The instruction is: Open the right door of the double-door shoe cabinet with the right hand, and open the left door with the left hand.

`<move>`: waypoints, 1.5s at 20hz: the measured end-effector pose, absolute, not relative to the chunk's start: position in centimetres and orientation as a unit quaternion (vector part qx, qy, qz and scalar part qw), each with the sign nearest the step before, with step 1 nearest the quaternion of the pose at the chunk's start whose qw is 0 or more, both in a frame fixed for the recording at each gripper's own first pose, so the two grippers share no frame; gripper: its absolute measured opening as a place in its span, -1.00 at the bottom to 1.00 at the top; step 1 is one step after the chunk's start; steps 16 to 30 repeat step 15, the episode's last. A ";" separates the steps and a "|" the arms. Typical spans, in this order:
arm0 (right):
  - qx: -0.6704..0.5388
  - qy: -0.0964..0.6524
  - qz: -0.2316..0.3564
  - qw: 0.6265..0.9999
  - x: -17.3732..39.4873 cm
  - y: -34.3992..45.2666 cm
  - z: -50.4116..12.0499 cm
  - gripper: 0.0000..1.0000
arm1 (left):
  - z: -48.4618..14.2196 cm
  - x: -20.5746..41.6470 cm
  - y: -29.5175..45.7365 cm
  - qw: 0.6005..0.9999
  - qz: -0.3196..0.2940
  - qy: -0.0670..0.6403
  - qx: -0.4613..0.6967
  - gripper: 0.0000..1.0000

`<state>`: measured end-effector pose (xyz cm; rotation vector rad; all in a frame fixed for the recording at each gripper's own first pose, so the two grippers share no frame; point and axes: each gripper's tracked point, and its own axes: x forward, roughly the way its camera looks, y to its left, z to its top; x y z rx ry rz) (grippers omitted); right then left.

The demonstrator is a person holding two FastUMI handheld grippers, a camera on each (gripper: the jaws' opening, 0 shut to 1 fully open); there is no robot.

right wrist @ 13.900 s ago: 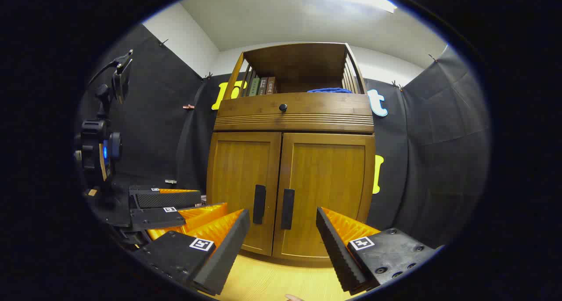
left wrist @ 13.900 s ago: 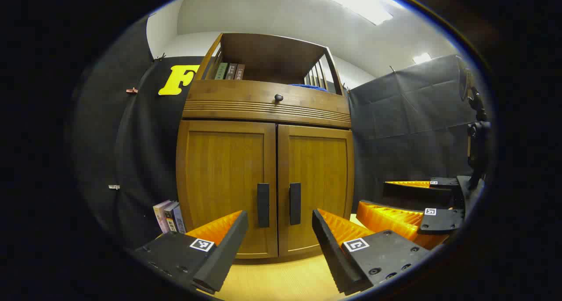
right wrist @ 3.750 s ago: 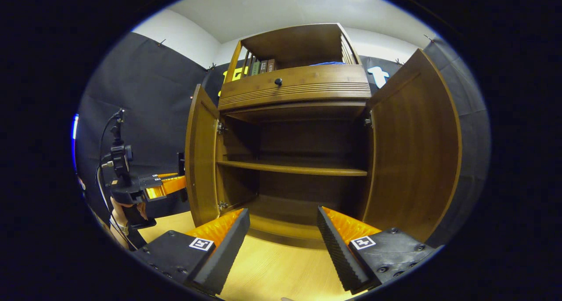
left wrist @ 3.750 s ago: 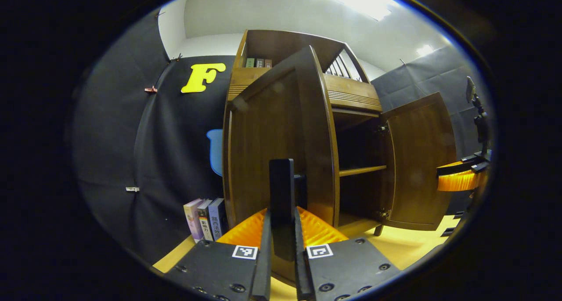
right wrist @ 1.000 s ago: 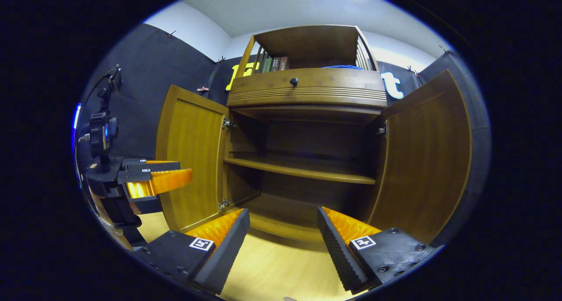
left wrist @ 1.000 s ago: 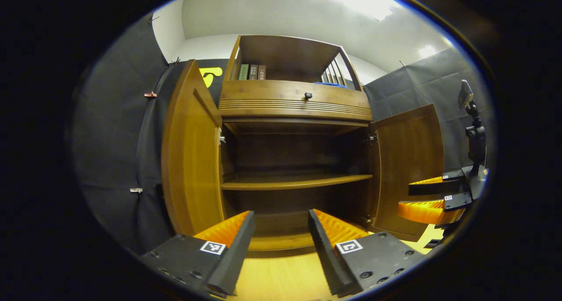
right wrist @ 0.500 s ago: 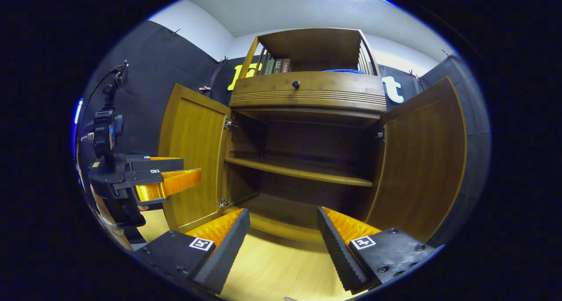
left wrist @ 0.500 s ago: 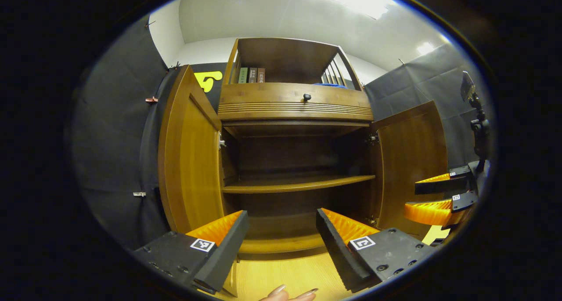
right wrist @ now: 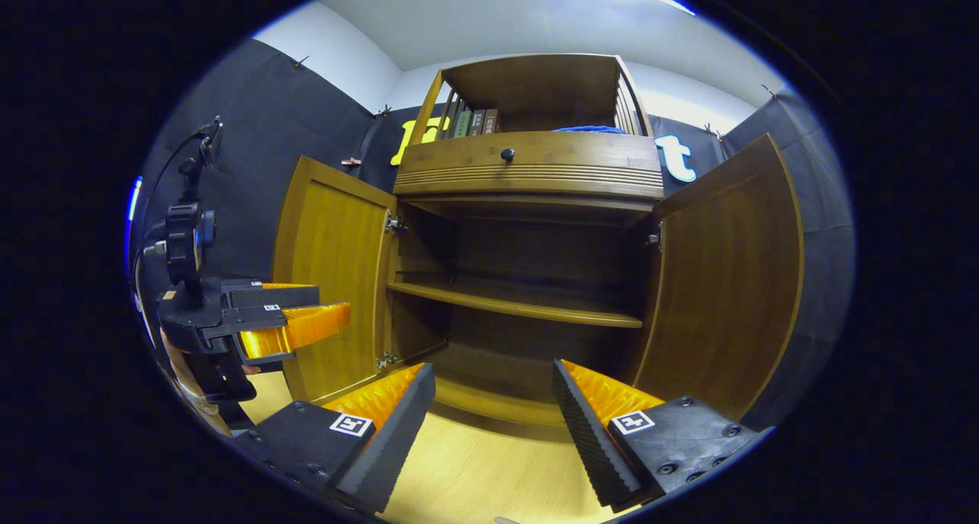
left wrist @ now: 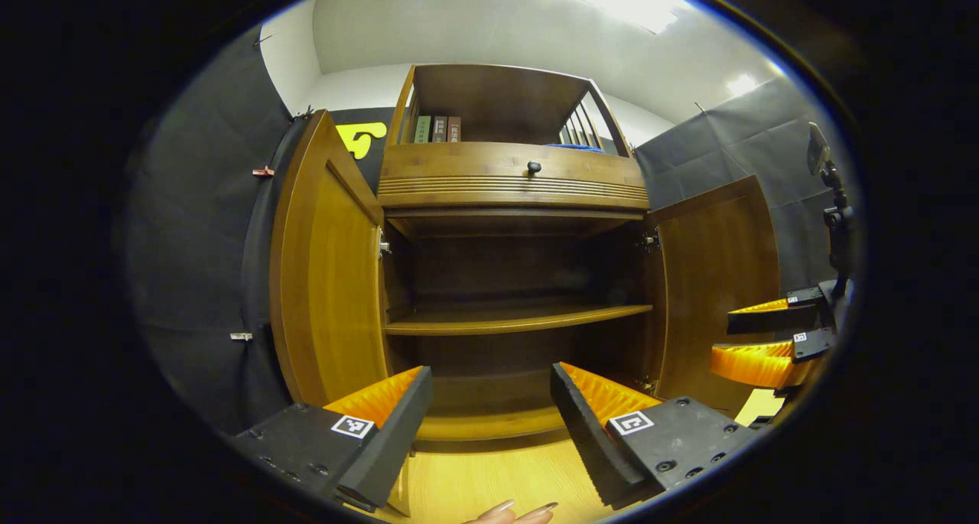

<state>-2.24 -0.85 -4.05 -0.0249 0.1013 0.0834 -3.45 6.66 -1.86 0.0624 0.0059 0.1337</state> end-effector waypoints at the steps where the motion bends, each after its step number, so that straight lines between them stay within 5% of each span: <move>1: -0.009 0.050 0.042 0.998 -2.2 -0.9 -4.0 0.94 | -1.9 -3.4 6.6 0.997 0.067 0.003 0.031 0.92; 30: 0.015 0.066 0.037 0.997 -1.8 -2.1 -4.8 0.94 | -1.5 -2.3 5.4 0.998 0.050 -0.012 0.030 0.96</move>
